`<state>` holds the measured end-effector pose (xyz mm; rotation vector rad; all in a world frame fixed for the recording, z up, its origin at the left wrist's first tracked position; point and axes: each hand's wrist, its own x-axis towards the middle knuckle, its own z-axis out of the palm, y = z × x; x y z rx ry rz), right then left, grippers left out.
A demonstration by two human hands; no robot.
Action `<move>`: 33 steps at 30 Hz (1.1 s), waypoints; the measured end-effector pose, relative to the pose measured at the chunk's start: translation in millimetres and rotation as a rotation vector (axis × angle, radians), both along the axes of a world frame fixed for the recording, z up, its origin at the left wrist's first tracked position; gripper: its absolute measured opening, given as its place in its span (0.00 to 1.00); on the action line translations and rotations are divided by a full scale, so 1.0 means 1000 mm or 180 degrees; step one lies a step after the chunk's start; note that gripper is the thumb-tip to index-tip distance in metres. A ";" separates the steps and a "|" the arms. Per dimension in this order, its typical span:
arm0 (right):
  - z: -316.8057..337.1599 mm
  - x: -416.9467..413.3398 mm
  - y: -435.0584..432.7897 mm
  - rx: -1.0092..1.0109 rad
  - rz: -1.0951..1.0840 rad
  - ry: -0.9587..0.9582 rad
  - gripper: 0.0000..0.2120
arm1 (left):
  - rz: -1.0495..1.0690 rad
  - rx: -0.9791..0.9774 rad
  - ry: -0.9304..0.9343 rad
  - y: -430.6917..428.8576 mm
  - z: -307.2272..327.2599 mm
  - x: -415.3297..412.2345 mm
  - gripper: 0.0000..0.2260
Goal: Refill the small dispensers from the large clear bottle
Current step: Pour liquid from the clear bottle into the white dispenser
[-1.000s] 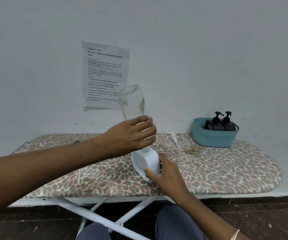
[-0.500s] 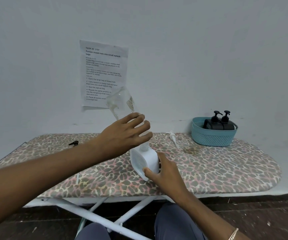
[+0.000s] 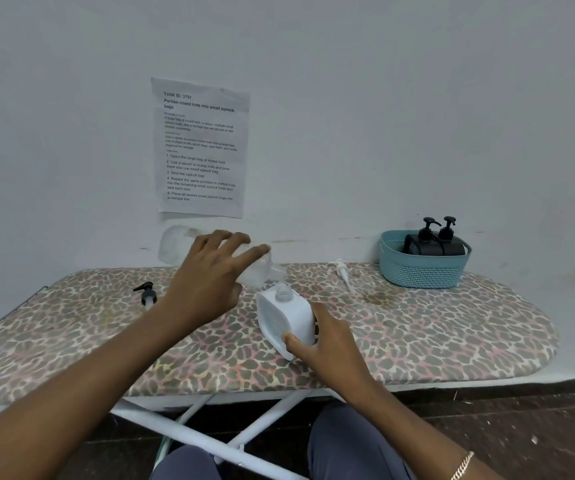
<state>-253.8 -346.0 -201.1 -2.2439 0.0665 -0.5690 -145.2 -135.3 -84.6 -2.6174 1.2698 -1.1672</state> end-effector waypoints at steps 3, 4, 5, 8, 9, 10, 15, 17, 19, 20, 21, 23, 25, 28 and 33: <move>0.000 -0.001 0.000 0.0015 0.0024 -0.0023 0.27 | 0.0018 -0.0827 0.0730 0.009 -0.003 0.017 0.36; 0.000 -0.001 0.000 0.0017 0.0025 -0.0029 0.27 | -0.0018 -0.1247 0.1059 0.012 -0.003 0.023 0.35; -0.001 -0.001 0.000 0.0018 0.0022 -0.0031 0.27 | -0.0046 -0.1697 0.1366 0.016 -0.004 0.030 0.35; -0.001 -0.001 0.000 0.0031 0.0029 -0.0059 0.28 | 0.0110 -0.2685 0.1829 0.024 -0.009 0.050 0.35; -0.001 -0.001 0.001 0.0045 0.0029 -0.0071 0.28 | 0.0181 -0.2870 0.1926 0.026 -0.012 0.055 0.35; -0.001 -0.001 0.001 0.0060 0.0028 -0.0077 0.28 | 0.0239 -0.3003 0.2011 0.026 -0.016 0.059 0.36; -0.001 0.000 0.001 0.0066 0.0011 -0.0079 0.27 | 0.0468 -0.3160 0.2033 0.024 -0.034 0.079 0.36; -0.001 0.000 0.002 0.0063 0.0008 -0.0091 0.27 | 0.0539 -0.3130 0.1938 0.023 -0.040 0.084 0.36; -0.003 0.000 0.000 0.0060 0.0010 -0.0083 0.26 | 0.0598 -0.3135 0.1922 0.020 -0.048 0.087 0.36; -0.003 -0.001 0.000 0.0057 0.0009 -0.0081 0.26 | 0.0614 -0.3137 0.1916 0.019 -0.051 0.087 0.36; -0.003 -0.001 0.000 0.0055 0.0008 -0.0075 0.26 | 0.0625 -0.3134 0.1907 0.018 -0.054 0.088 0.36; -0.003 0.000 0.000 0.0055 0.0023 -0.0072 0.27 | 0.0620 -0.3119 0.1877 0.017 -0.058 0.088 0.36; -0.002 0.000 0.000 0.0040 0.0018 -0.0073 0.28 | 0.0593 -0.3092 0.1865 0.015 -0.060 0.089 0.37; -0.003 0.000 0.000 0.0018 0.0006 -0.0065 0.28 | 0.0613 -0.3044 0.1887 0.013 -0.062 0.092 0.39; -0.005 0.000 -0.001 0.0060 0.0023 -0.0104 0.27 | 0.0655 -0.3017 0.2004 0.016 -0.062 0.087 0.46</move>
